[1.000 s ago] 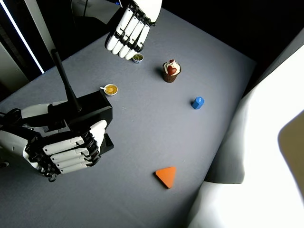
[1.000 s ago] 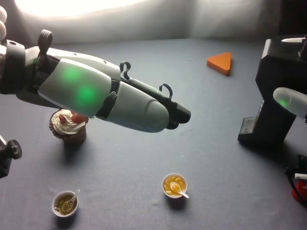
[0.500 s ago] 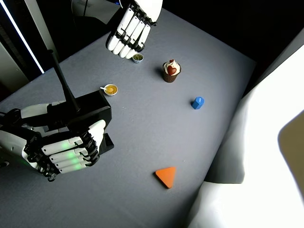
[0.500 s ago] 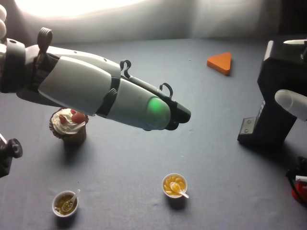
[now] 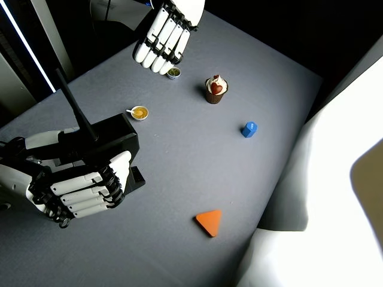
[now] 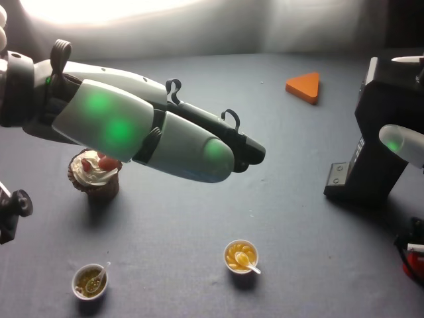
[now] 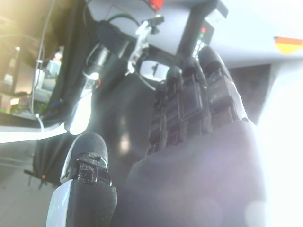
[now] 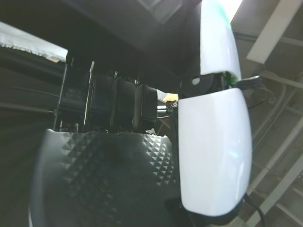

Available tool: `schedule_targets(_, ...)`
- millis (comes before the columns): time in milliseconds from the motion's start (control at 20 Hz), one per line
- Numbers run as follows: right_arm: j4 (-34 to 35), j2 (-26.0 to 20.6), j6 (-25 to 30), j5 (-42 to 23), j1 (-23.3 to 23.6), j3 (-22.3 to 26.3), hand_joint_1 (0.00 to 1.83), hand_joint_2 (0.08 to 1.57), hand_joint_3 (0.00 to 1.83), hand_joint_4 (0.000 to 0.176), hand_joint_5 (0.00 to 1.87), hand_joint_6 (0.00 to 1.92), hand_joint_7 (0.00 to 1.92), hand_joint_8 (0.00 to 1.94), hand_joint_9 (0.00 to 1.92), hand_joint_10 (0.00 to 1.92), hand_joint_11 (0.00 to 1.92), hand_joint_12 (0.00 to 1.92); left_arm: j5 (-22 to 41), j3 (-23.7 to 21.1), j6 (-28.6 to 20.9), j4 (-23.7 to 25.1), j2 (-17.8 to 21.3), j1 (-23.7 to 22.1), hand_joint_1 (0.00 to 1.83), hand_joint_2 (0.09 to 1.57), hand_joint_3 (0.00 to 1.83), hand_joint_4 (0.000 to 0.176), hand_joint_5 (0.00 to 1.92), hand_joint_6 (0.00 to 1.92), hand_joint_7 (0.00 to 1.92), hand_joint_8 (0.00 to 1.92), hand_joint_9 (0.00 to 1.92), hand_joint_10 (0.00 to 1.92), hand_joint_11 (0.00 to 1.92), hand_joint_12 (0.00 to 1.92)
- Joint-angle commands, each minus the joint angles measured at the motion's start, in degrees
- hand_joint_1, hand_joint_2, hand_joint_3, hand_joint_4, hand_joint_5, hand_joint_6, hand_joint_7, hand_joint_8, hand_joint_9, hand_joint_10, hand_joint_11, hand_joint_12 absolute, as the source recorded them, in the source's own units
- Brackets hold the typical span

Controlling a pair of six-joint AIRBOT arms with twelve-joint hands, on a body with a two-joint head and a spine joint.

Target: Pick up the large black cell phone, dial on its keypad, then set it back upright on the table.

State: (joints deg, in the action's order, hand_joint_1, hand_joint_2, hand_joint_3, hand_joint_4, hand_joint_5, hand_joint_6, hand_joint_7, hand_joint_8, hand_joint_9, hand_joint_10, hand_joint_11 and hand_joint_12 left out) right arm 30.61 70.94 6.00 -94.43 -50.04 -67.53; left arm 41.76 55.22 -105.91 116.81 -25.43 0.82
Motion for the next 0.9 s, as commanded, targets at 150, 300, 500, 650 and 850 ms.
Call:
schedule_targets(150,-1.4,-0.26,1.04,-6.65,-0.24,-0.12,1.13,1.16,0.0,0.0,0.89,1.11,0.87,0.32,0.75,0.68,0.57,1.31,-1.56,-0.1,-0.26,-4.1,0.49,-1.95,0.04,1.25,0.0,0.0,0.17,0.0,0.23,0.0,0.18,0.0,0.0,0.47)
schedule_targets(300,-1.4,-0.29,1.04,-6.65,-0.24,-0.25,1.02,1.08,0.0,0.0,0.68,0.55,0.84,0.02,0.63,0.53,0.34,1.29,-2.12,-0.16,-0.4,-4.04,0.67,-2.21,0.02,1.25,0.0,0.0,0.16,0.0,0.21,0.0,0.16,0.0,0.0,0.43)
schedule_targets(500,-1.4,-0.21,1.12,-6.65,-0.38,-0.26,0.97,1.05,0.0,0.0,0.72,0.01,0.76,0.0,0.65,0.27,0.27,1.23,-2.23,-0.21,-0.55,-4.04,0.67,-2.24,0.04,1.25,0.0,0.0,0.17,0.0,0.22,0.0,0.17,0.0,0.0,0.45)
schedule_targets(650,-1.4,-0.18,1.12,-6.65,-0.48,-0.28,0.97,1.05,0.0,0.0,0.72,0.01,0.76,0.0,0.66,0.26,0.27,1.23,-2.46,-0.21,-0.62,-4.04,0.67,-2.26,0.04,1.25,0.0,0.0,0.17,0.0,0.22,0.0,0.17,0.0,0.0,0.45)
schedule_targets(850,-1.4,-0.12,1.12,-6.65,-0.54,-0.36,0.97,1.05,0.0,0.0,0.72,0.0,0.76,0.0,0.66,0.26,0.27,1.22,-2.8,-0.23,-0.83,-4.04,0.67,-2.29,0.04,1.25,0.0,0.0,0.17,0.0,0.22,0.0,0.17,0.0,0.0,0.45)
